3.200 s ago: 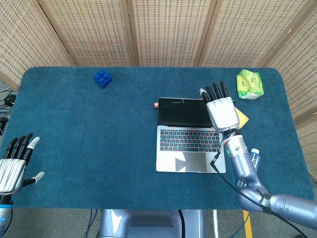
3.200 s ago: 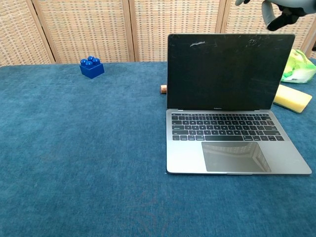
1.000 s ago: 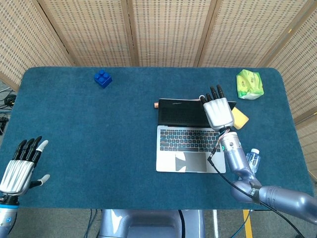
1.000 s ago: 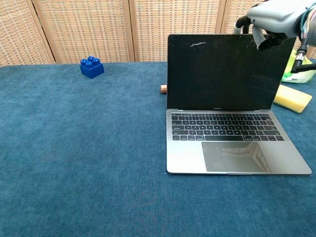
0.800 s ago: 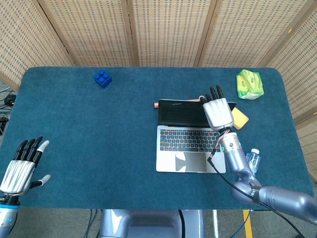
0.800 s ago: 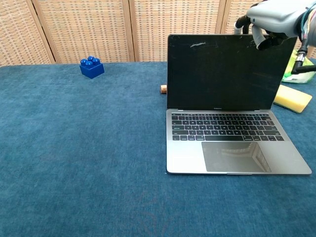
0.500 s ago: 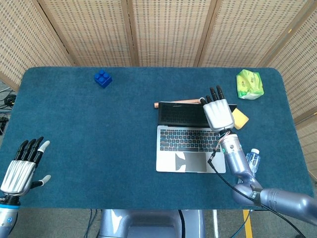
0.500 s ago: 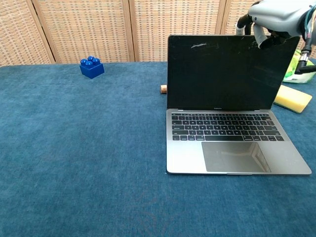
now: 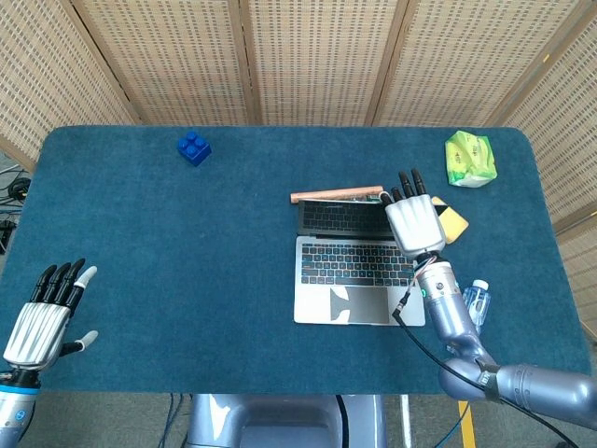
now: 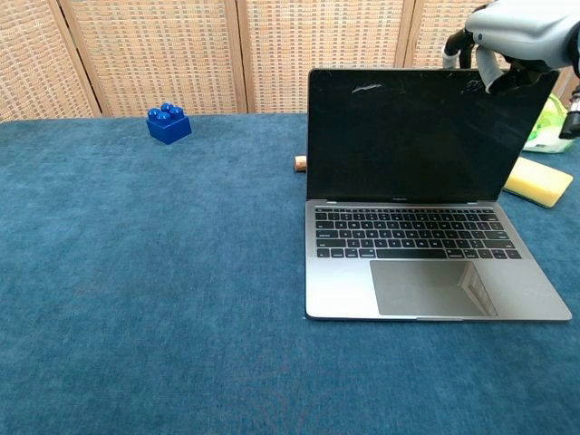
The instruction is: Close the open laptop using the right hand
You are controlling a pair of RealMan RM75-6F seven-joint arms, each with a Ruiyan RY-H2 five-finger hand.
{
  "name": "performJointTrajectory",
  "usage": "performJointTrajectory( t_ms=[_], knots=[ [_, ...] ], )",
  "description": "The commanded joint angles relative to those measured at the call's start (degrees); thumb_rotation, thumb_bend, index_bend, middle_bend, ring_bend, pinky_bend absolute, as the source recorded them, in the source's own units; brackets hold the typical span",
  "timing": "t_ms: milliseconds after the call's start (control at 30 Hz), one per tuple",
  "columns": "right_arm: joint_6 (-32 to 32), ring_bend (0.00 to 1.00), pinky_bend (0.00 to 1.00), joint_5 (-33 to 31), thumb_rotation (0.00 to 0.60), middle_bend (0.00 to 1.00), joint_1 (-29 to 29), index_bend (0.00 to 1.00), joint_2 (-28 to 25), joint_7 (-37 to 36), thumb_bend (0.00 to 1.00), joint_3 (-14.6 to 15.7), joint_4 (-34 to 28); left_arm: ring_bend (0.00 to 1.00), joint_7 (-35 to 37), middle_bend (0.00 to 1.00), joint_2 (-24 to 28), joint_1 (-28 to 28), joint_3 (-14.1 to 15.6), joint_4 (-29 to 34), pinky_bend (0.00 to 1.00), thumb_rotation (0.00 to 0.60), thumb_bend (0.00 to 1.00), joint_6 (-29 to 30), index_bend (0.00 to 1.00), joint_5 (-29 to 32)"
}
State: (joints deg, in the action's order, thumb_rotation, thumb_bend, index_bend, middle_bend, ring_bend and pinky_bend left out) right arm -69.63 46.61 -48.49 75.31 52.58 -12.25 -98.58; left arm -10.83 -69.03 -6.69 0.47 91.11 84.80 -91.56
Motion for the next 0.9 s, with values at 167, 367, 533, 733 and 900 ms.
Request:
performJointTrajectory(
  t_ms=[167,367,533,733,900],
  knots=[
    [-2.07,0.09,0.06,-1.66,0.6,0.34,0.22,0.31,-0.59,3.52,1.0,1.15,-2.73,0.0,0.0,0.0,0.06,0.02,0.01,0.03,0.0,0.6,0.07,0.05,0.0,0.0],
    [-3.61,0.09,0.06,-1.99,0.6,0.34,0.92,0.31,-1.53,4.64,1.0,1.92,-4.6,0.0,-0.03,0.0,0.07,0.01,0.07,0.06,0.0,0.6,0.07,0.07,0.0,-0.12],
    [-4.92,0.09,0.07,-1.62,0.6,0.34,1.65,0.31,-3.05,4.88,1.0,2.27,-6.99,0.0,-0.27,0.0,0.03,-0.01,0.19,0.22,0.0,0.6,0.07,0.06,0.0,-0.33],
    [-6.29,0.09,0.07,-1.08,0.6,0.34,2.7,0.31,-4.63,4.73,1.0,2.82,-10.11,0.0,-0.6,0.0,0.07,0.0,0.44,0.5,0.0,0.6,0.07,0.03,0.0,-0.68],
    [-6.94,0.09,0.07,-0.38,0.6,0.34,3.39,0.31,-4.98,4.97,1.0,3.79,-11.67,0.0,-0.89,0.0,0.11,0.07,0.58,0.76,0.0,0.6,0.07,0.31,0.0,-1.13]
  ],
)
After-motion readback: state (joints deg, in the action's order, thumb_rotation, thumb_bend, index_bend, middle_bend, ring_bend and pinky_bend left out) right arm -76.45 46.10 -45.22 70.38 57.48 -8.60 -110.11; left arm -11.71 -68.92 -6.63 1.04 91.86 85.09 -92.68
